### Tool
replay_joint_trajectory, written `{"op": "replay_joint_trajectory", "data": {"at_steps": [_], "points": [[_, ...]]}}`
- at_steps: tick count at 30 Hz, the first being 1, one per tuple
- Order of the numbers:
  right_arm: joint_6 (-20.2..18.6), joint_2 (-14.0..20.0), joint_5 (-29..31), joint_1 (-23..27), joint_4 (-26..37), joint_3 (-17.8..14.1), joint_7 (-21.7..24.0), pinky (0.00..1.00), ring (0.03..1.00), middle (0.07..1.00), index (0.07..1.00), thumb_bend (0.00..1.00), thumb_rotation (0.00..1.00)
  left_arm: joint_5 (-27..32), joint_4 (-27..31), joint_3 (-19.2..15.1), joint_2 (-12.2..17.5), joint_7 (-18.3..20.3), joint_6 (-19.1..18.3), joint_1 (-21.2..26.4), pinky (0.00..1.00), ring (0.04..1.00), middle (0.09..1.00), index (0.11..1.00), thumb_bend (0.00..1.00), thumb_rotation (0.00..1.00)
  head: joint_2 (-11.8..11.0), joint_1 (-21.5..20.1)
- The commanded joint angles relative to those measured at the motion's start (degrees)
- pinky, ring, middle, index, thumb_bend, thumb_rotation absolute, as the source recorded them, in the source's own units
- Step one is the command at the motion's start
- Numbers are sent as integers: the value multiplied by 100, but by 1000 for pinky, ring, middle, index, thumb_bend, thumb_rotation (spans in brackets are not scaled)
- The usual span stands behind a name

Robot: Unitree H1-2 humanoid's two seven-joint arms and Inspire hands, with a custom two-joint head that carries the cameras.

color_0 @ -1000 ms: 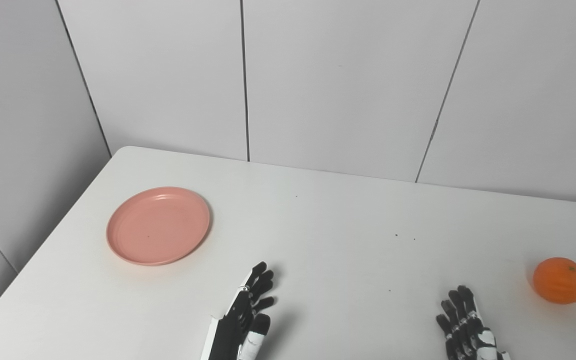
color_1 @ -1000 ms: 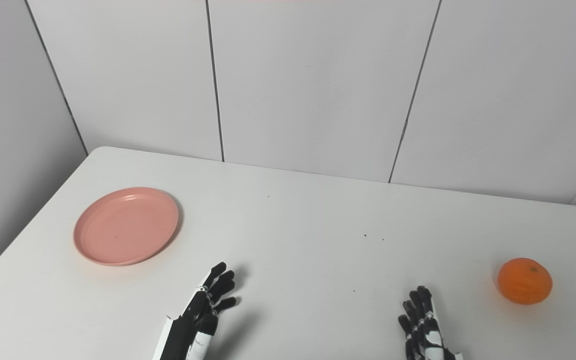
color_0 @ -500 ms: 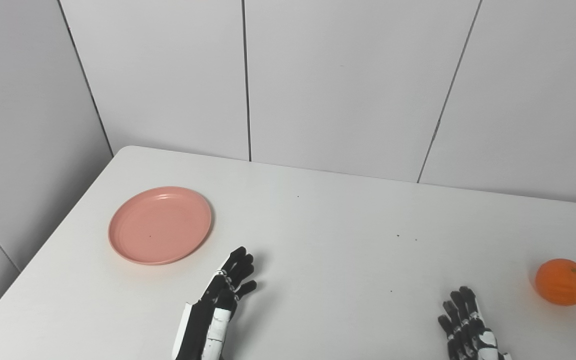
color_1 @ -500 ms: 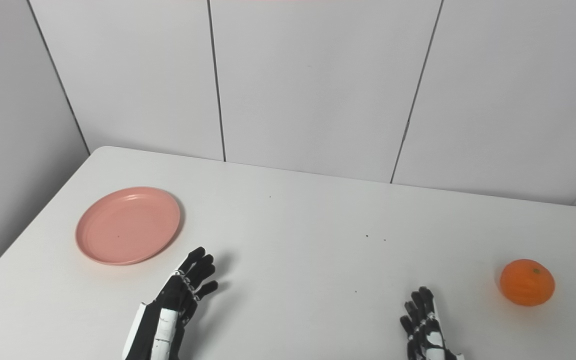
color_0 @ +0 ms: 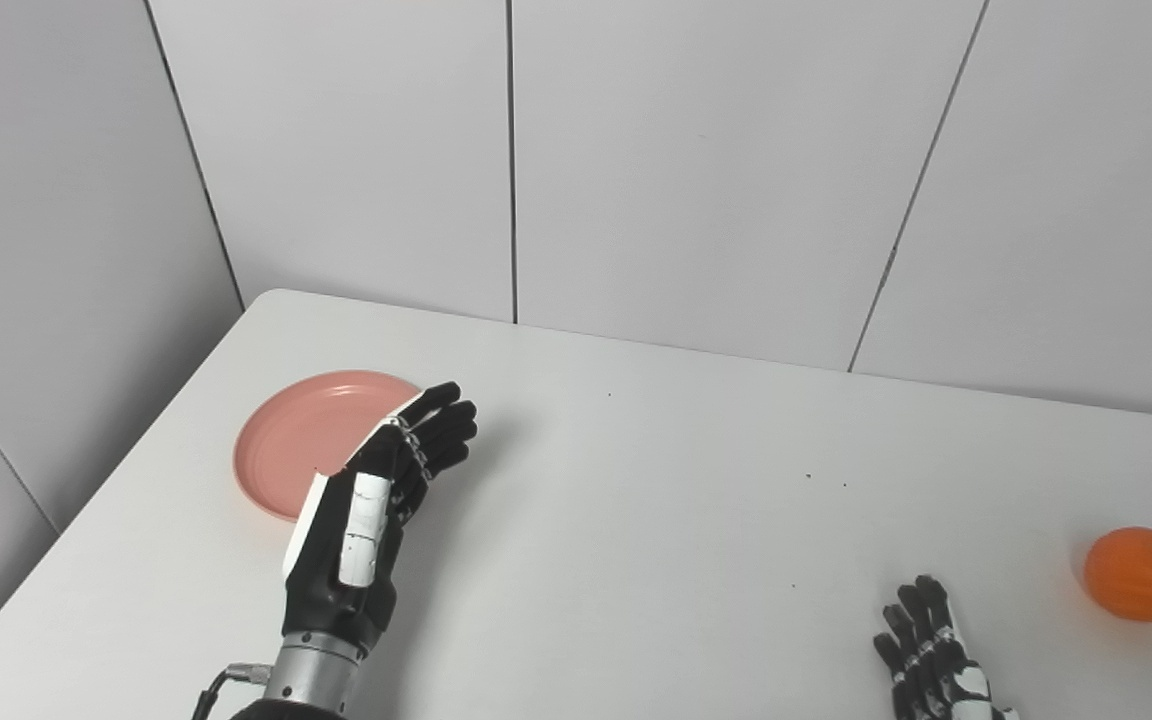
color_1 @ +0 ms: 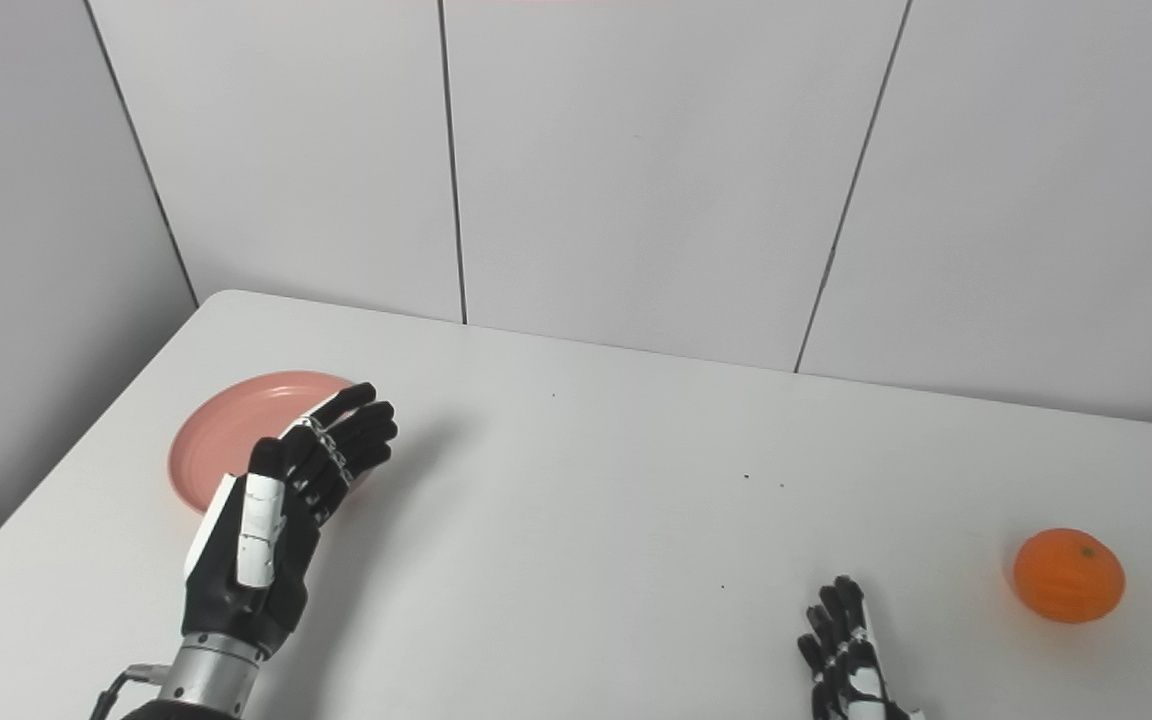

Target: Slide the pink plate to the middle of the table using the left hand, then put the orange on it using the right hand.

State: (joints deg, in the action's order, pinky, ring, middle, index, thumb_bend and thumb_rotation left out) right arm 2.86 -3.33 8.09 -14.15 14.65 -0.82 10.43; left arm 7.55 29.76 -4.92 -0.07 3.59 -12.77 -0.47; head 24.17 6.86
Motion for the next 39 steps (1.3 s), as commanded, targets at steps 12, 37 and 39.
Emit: {"op": "replay_joint_trajectory", "data": {"at_steps": [12,37,39], "points": [[285,73,48,-908,-68,87,3,1000,1000,1000,1000,864,1000,356,-355,-835,553,-363,342,944,939,847,826,816,1000,984,22,-53],[305,41,-55,-940,2,172,-111,1000,1000,1000,964,835,987,1179,-2176,-1351,1730,109,463,2413,906,868,835,866,1000,979,95,-127],[310,44,-67,-943,4,179,-122,1000,1000,999,960,830,987,1145,-2389,-1361,1850,137,528,2484,895,860,842,872,1000,975,95,-127]]}}
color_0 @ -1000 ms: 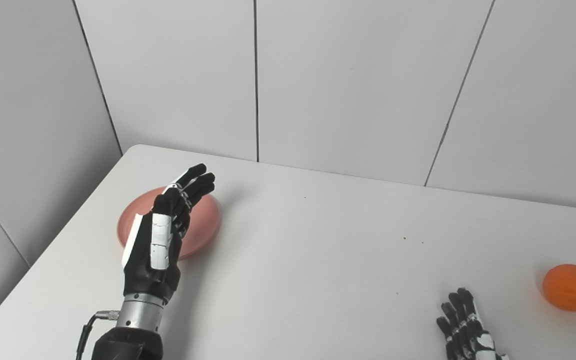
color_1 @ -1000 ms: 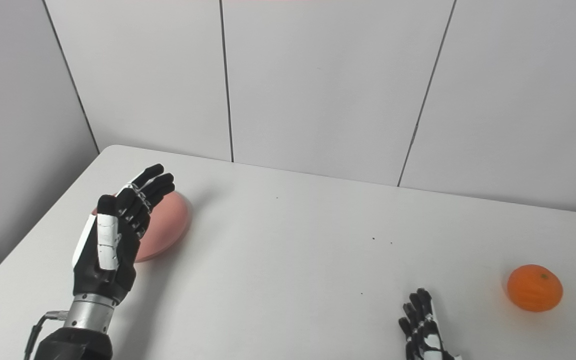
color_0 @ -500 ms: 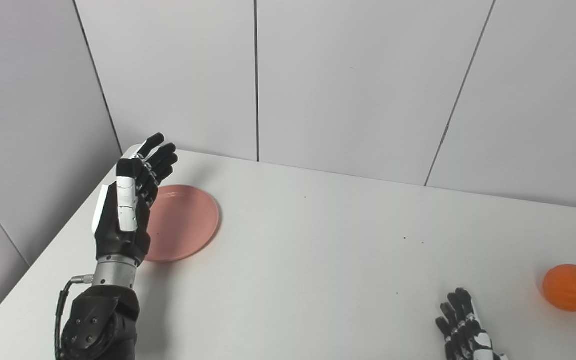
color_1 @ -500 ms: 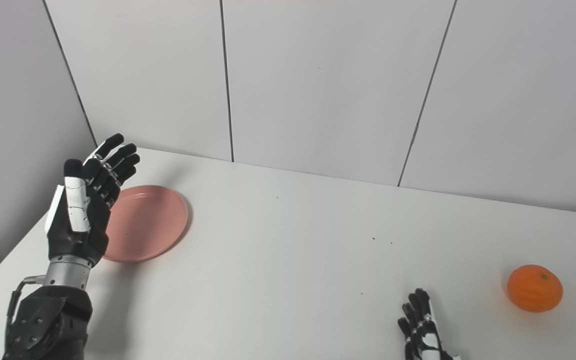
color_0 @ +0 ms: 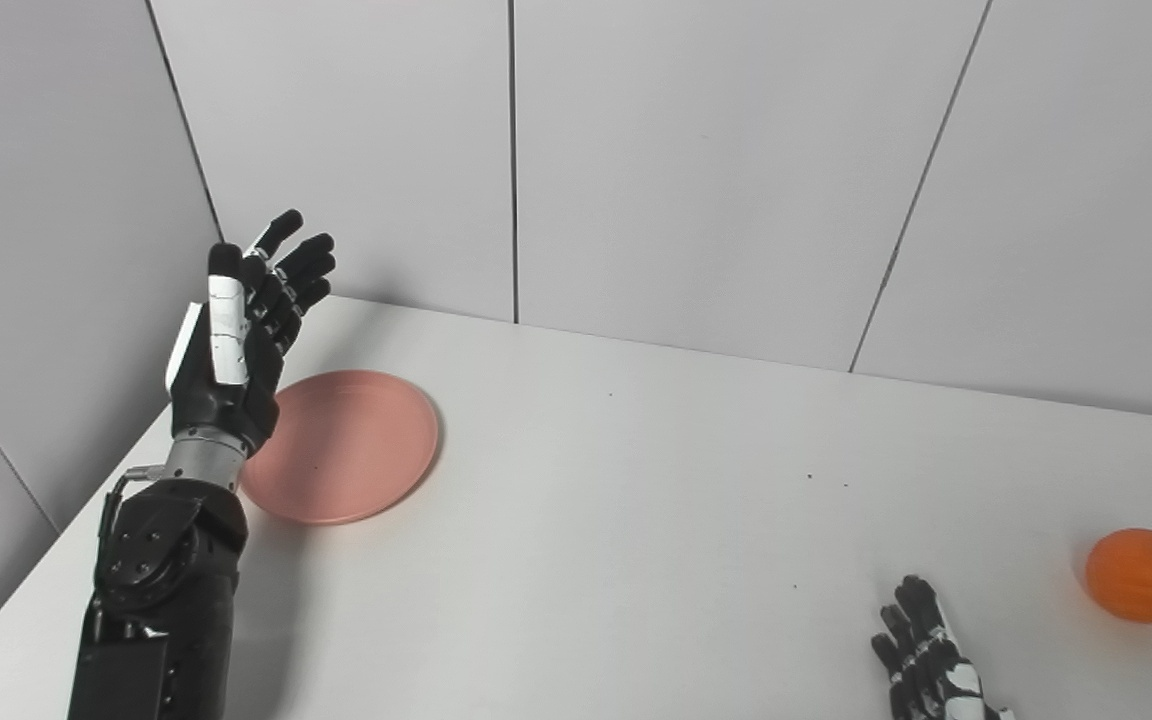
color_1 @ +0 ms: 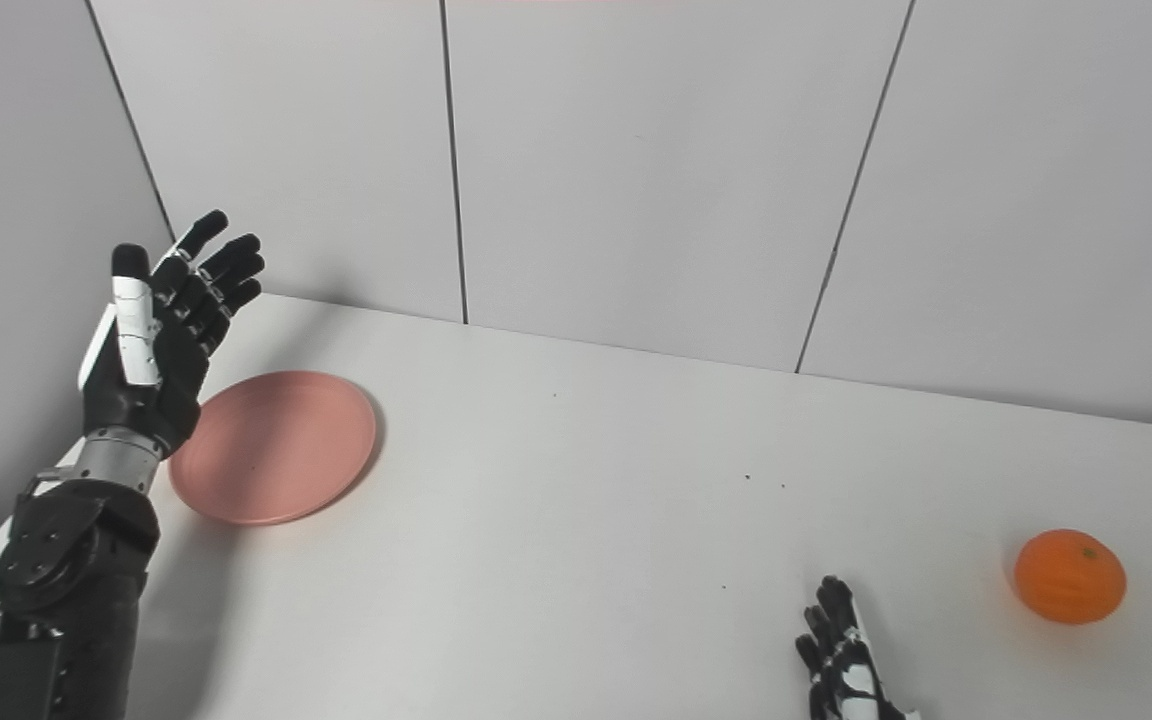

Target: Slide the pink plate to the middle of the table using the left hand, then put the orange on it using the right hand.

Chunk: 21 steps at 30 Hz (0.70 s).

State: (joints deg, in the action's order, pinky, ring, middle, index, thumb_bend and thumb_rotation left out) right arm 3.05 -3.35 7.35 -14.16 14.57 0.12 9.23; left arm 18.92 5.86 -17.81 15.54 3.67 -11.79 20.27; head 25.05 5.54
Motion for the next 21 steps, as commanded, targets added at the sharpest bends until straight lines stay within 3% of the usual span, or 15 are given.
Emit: {"op": "replay_joint_trajectory", "data": {"at_steps": [1,7,21], "points": [[294,48,5,-943,13,88,-4,1000,1000,999,959,826,986,8,-90,-77,336,153,461,439,925,865,856,875,1000,972,7,5],[290,71,11,-943,7,99,0,1000,1000,1000,957,802,981,423,-797,-268,533,442,583,661,979,859,856,877,1000,934,24,2],[314,79,10,-939,-17,114,-11,1000,1000,989,938,779,968,1310,-2521,-672,801,1422,976,1014,893,874,853,922,1000,884,52,-13]]}}
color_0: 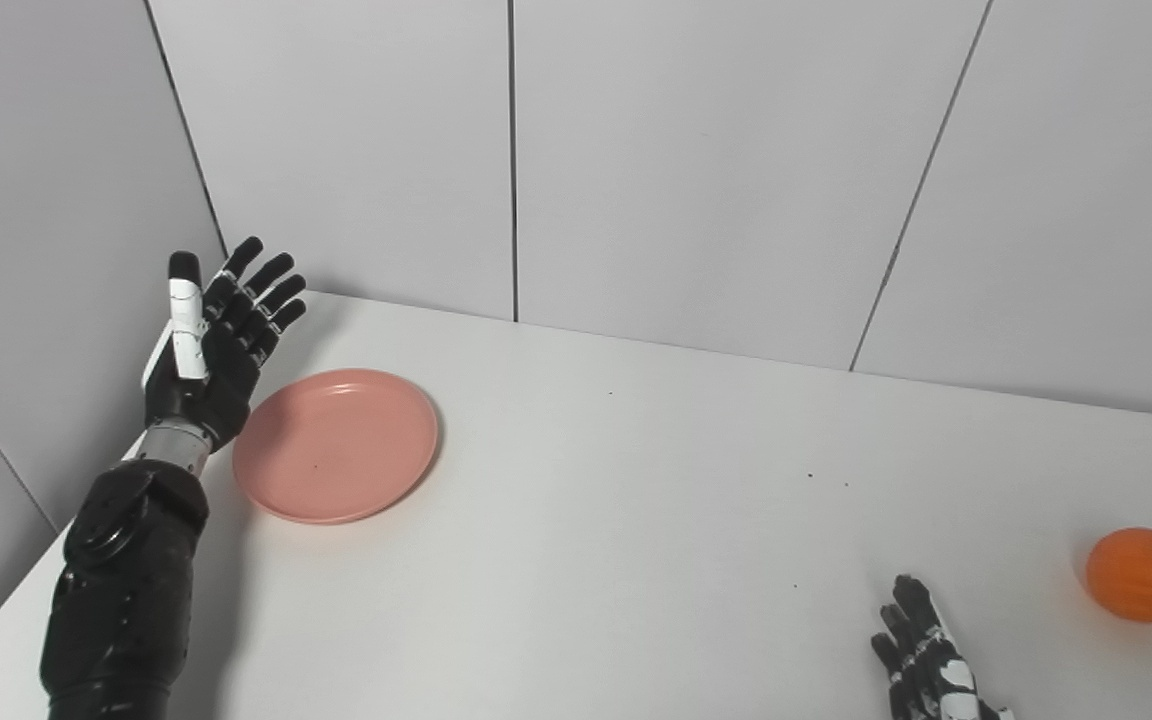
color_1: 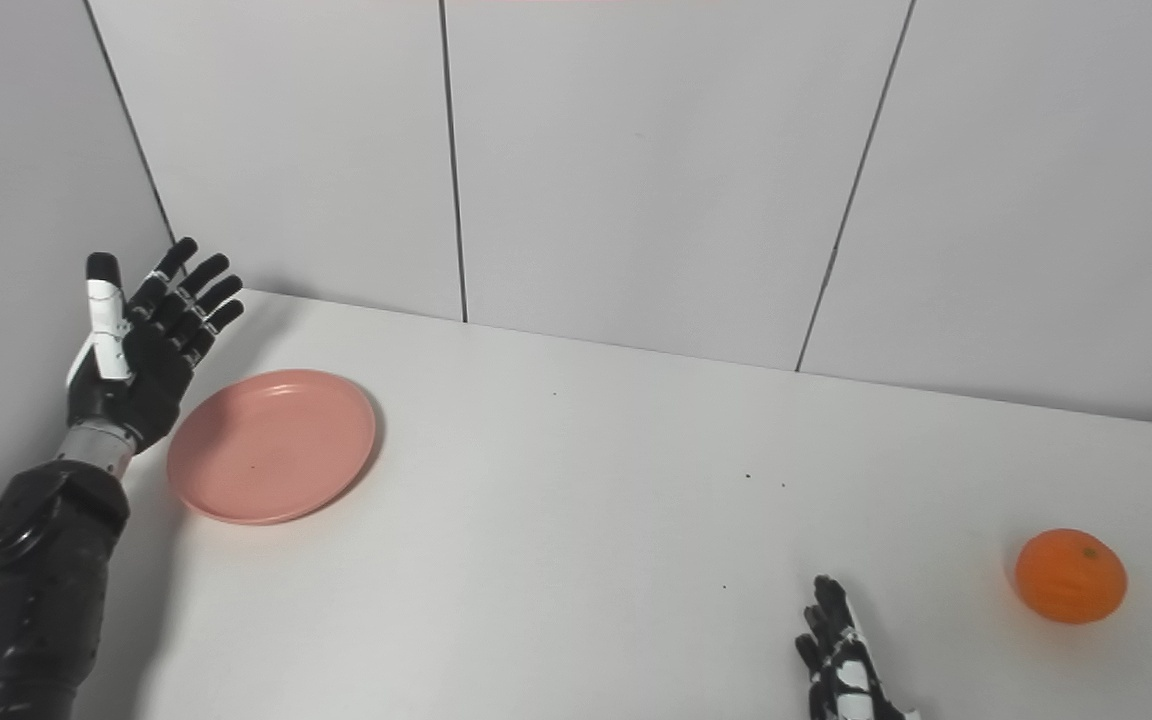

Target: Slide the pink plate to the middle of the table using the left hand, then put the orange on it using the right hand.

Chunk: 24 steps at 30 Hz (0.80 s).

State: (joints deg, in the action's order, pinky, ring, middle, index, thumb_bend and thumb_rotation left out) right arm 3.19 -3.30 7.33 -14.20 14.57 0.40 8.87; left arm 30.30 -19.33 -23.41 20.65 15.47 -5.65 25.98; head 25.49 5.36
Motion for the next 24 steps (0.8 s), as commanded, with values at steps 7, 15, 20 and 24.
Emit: {"op": "replay_joint_trajectory", "data": {"at_steps": [7,15,20,24], "points": [[253,63,15,-936,0,92,5,1000,1000,985,938,778,967,394,-688,-224,485,781,500,497,829,878,873,932,1000,844,8,5],[254,64,-30,-948,22,98,-21,1000,1000,986,943,775,974,222,-723,-206,662,567,284,536,825,874,872,917,1000,857,76,20],[212,75,-12,-952,42,116,-26,1000,1000,989,947,774,972,153,-724,-163,770,527,273,584,840,879,837,911,1000,889,75,27],[214,83,-20,-954,42,124,-36,1000,1000,986,944,780,965,-3,-816,-106,855,501,358,606,769,856,833,896,1000,898,75,27]]}}
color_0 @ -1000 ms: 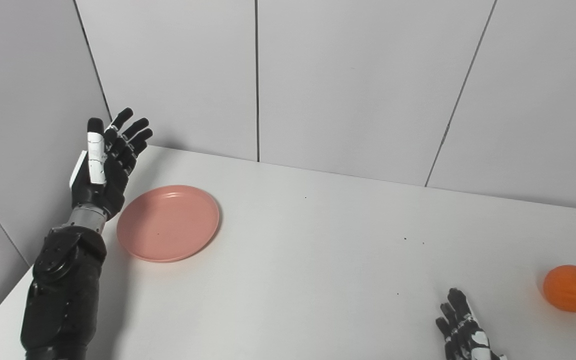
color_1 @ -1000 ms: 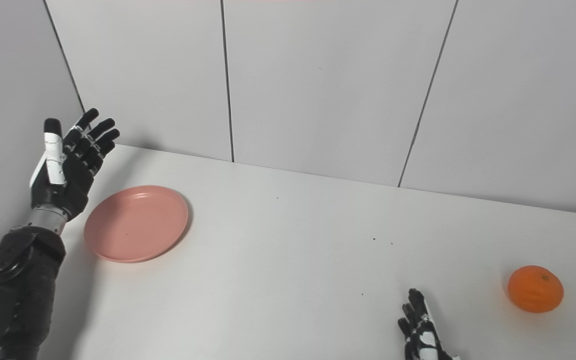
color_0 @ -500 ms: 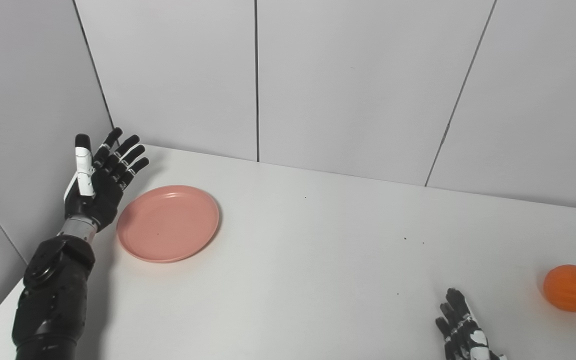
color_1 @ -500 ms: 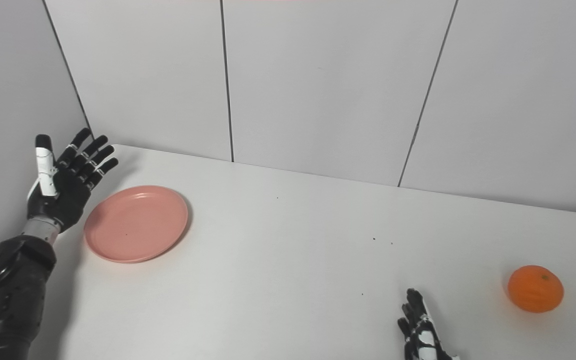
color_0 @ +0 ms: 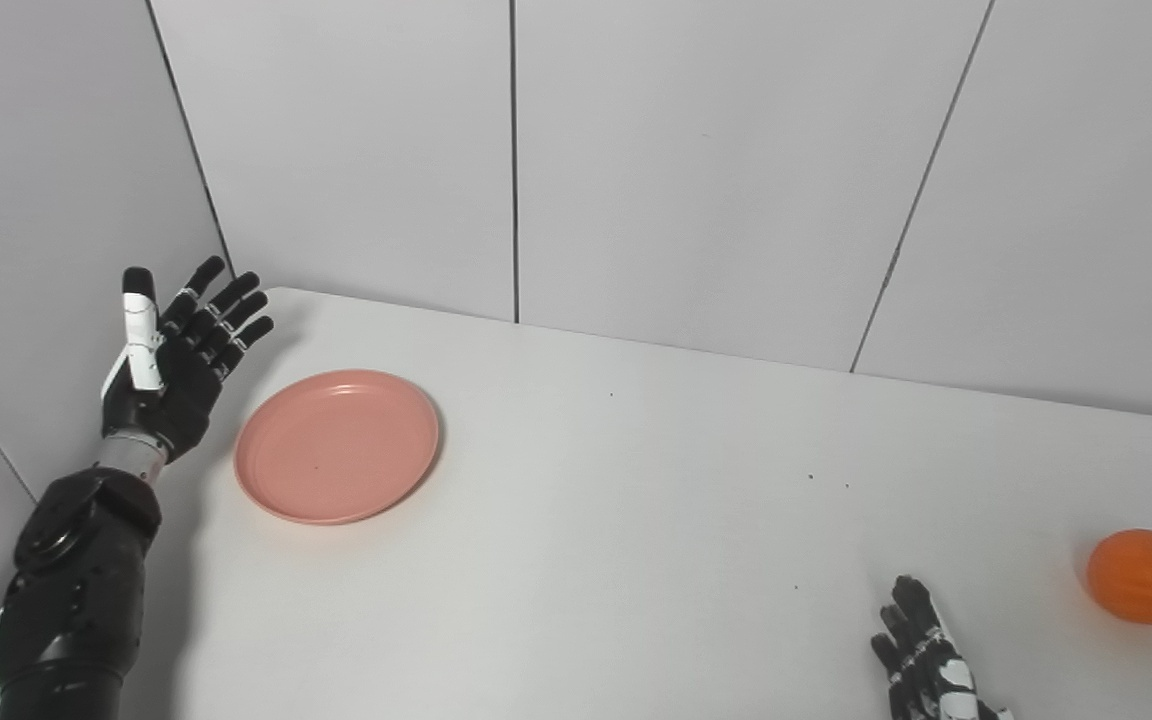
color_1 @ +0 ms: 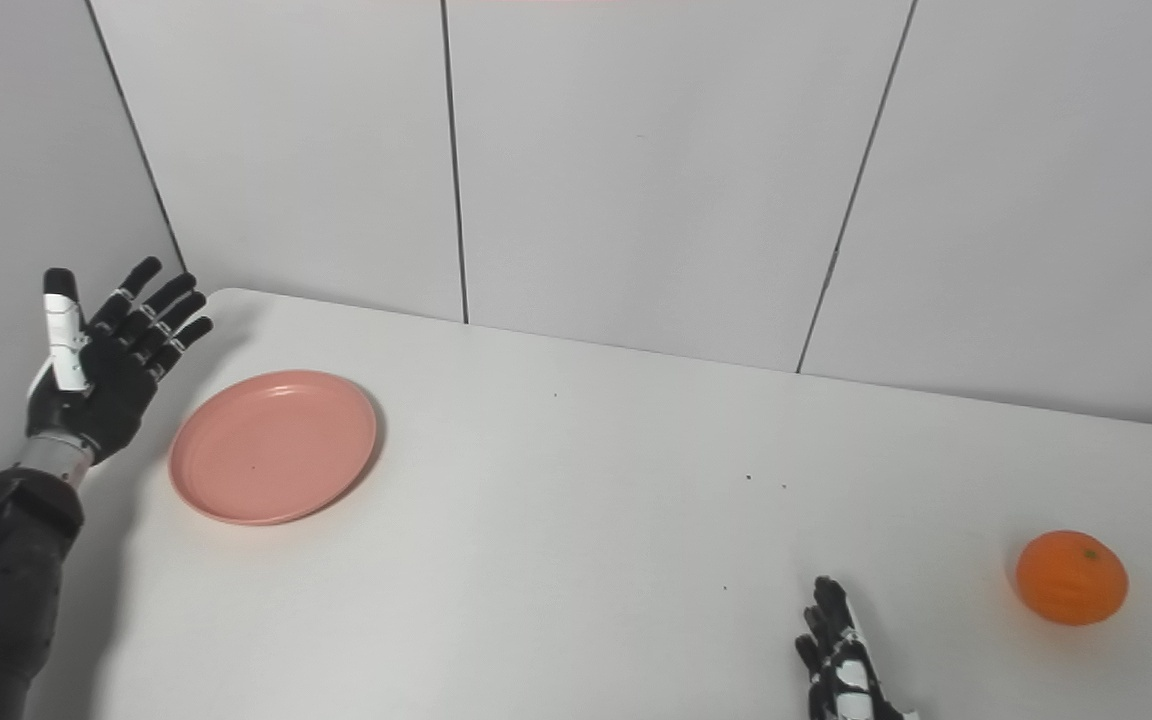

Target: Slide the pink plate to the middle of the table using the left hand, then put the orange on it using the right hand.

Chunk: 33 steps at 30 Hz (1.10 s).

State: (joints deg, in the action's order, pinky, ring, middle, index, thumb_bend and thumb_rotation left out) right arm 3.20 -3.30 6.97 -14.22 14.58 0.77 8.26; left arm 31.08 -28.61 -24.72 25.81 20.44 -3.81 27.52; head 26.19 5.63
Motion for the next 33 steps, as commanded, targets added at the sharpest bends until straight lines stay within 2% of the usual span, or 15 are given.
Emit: {"op": "replay_joint_trajectory", "data": {"at_steps": [1,4,8,12,15,18,20,26,31,33], "points": [[223,87,14,-952,37,88,27,1000,1000,985,943,777,965,-106,86,29,352,2,187,458,769,856,835,899,1000,893,5,1],[244,101,7,-944,25,88,34,1000,1000,986,940,774,968,-212,-15,61,394,-27,240,485,777,858,847,904,1000,881,5,1],[215,89,20,-959,52,84,24,1000,1000,984,936,773,969,-466,-180,173,482,-57,413,488,836,870,879,933,1000,897,24,-8],[180,100,30,-974,84,79,26,1000,1000,980,934,772,966,-559,-427,177,479,-61,531,497,833,867,888,933,1000,894,42,-11],[183,108,24,-980,90,74,26,1000,1000,980,935,777,963,-547,-755,155,455,-40,570,563,817,876,895,915,1000,875,56,-4],[160,113,32,-980,92,76,30,1000,1000,982,937,780,962,-401,-1278,115,463,215,727,707,816,891,906,931,1000,862,56,-4],[151,106,21,-990,105,83,25,1000,1000,983,936,780,961,-357,-1627,92,480,346,848,815,825,898,898,931,1000,850,58,-15],[157,104,69,-984,98,79,38,1000,1000,979,927,793,949,-437,-2186,75,448,279,1160,995,822,866,862,879,1000,880,78,-41],[149,102,35,-1015,161,99,26,1000,1000,982,929,791,959,-375,-2603,28,451,341,1237,1097,850,851,843,881,1000,857,108,-51],[160,104,51,-1016,153,98,33,1000,1000,980,928,799,959,-415,-2707,44,454,337,1302,1115,815,850,837,886,1000,854,108,-51]]}}
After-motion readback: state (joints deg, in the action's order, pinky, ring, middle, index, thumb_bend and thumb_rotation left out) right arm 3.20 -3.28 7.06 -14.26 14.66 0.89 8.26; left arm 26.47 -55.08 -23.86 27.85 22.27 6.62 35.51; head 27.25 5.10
